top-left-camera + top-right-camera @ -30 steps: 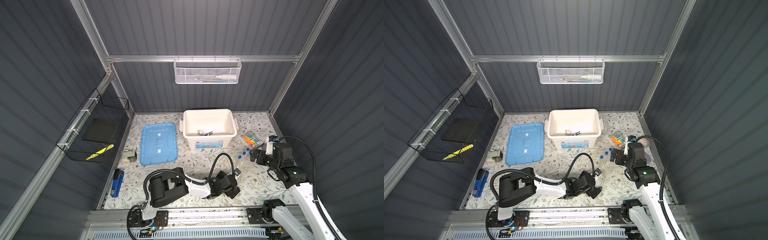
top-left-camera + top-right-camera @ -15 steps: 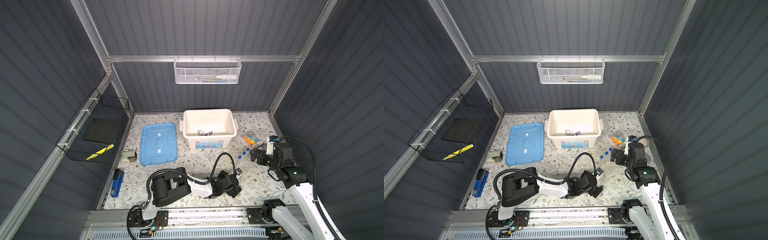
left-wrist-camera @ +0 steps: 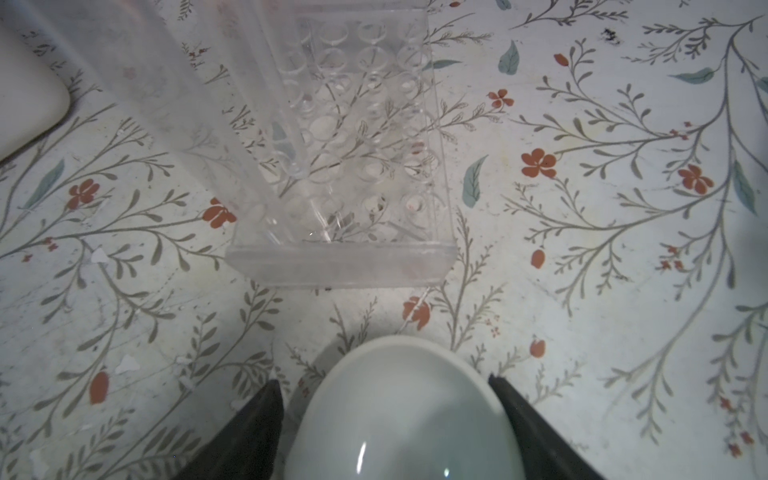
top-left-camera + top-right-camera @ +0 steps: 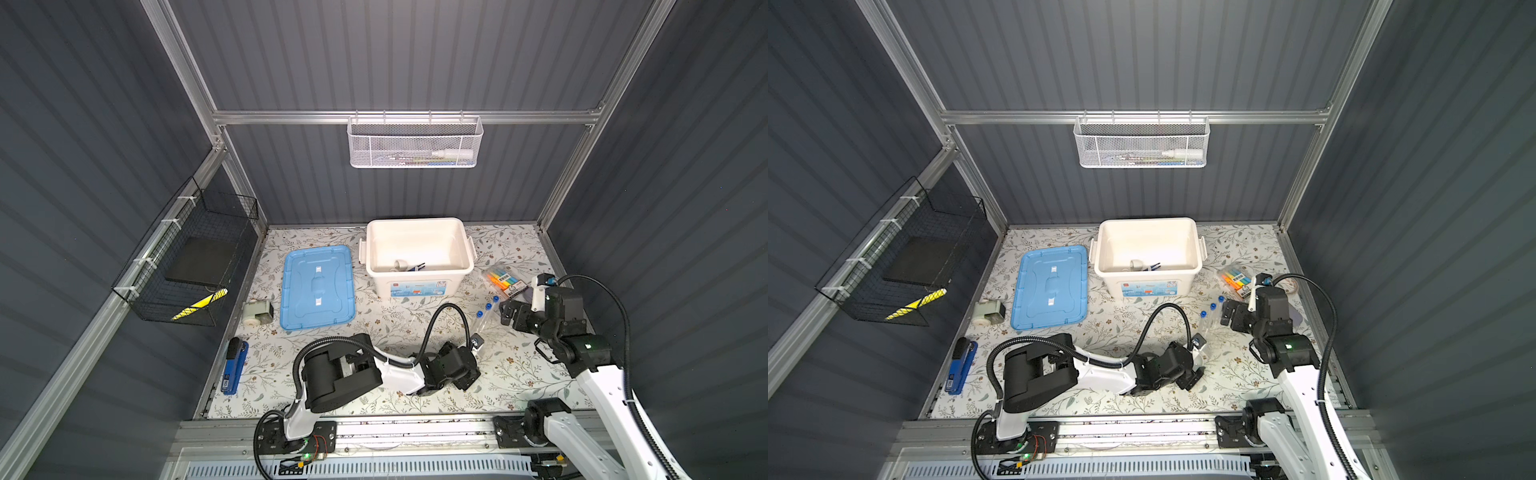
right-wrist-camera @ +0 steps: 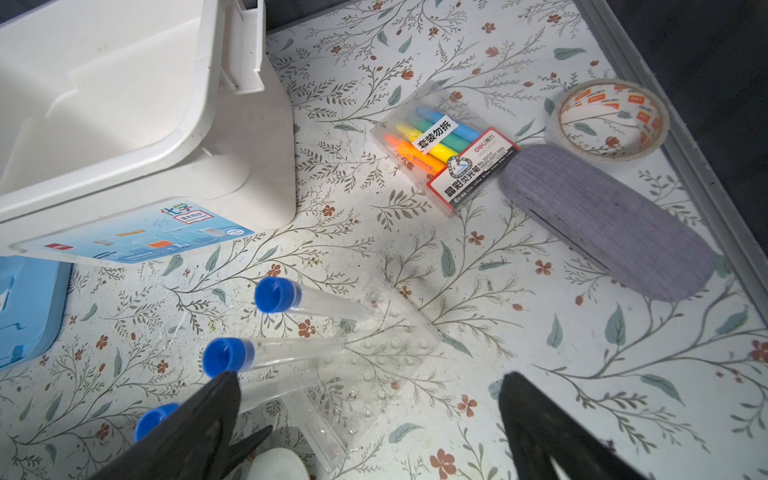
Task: Organize the chemistry lab equipment
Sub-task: 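Close the left gripper on the rim of the white dish, then lift the white dish with the left gripper toward the bin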
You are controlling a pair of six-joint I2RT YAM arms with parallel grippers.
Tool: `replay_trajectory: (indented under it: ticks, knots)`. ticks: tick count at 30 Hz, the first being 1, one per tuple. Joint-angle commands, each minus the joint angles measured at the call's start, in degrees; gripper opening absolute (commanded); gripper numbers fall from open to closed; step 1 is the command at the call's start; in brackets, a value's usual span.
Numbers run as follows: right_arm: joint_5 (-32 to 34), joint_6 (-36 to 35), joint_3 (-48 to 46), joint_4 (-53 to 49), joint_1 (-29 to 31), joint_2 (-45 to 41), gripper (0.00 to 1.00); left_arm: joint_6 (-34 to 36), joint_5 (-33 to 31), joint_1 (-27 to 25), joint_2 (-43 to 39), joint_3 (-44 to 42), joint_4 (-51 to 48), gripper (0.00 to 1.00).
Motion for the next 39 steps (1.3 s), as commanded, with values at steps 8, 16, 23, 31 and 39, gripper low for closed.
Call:
replay_trajectory:
  ticks: [8, 16, 23, 31, 39]
  knots:
    - [-0.45, -0.24, -0.34, -0.06, -0.54, -0.56, 0.99, 0.40, -1.12, 0.83, -0.58, -1.01, 0.39, 0.72]
    - [-0.45, -0.22, -0.55, -0.33, -0.76, -1.16, 0.99, 0.44, -1.73, 2.36, -2.45, -3.52, 0.00, 0.71]
    - [-0.67, -0.07, -0.46, -0.34, -0.77, -1.36, 0.99, 0.71, -2.78, 3.98, -4.05, -5.59, -0.52, 0.70]
    - [-0.85, -0.13, -0.55, -0.48, -0.88, -1.36, 0.99, 1.54, -4.11, 5.96, -5.92, -7.51, -1.49, 0.70]
    - [-1.39, 0.19, -0.56, -0.08, -0.88, -0.79, 0.99, 1.54, -4.70, 7.17, -7.73, -8.42, -1.85, 0.80]
